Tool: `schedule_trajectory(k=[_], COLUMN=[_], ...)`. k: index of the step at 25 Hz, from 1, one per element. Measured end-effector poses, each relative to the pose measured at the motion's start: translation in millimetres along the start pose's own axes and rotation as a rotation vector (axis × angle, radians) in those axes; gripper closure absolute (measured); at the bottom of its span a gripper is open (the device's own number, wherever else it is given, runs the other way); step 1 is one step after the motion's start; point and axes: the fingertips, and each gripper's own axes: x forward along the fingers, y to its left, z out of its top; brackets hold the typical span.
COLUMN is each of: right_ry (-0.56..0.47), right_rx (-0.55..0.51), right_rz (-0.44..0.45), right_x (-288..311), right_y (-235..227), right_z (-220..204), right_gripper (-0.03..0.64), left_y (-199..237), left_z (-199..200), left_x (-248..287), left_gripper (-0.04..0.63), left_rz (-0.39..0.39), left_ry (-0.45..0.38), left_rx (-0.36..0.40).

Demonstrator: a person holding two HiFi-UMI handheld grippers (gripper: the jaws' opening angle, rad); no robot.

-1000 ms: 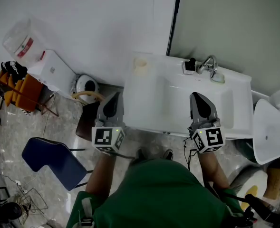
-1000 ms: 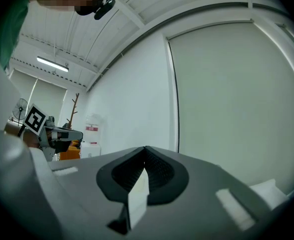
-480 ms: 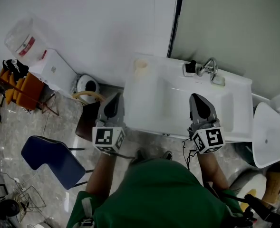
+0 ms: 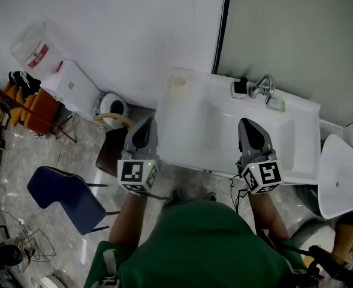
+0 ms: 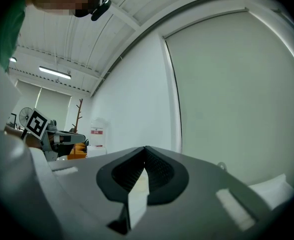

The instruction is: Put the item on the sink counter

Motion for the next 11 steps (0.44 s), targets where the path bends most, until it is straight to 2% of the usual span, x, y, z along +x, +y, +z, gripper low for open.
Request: schedule_trajectory(k=[11], right_ry=[-0.009], right_rx=[0.012], right_rz=[0.038], right_x=[-18.2], right_y=[-32.2], right_z=[-0.8], right_gripper=[0.618], left_y=[-38.4], left_z=[3.0], left_x=[6.9], left_gripper=[0.597], left_rz=[0.029], left_ry=[-0.003], left_rx=[0.015])
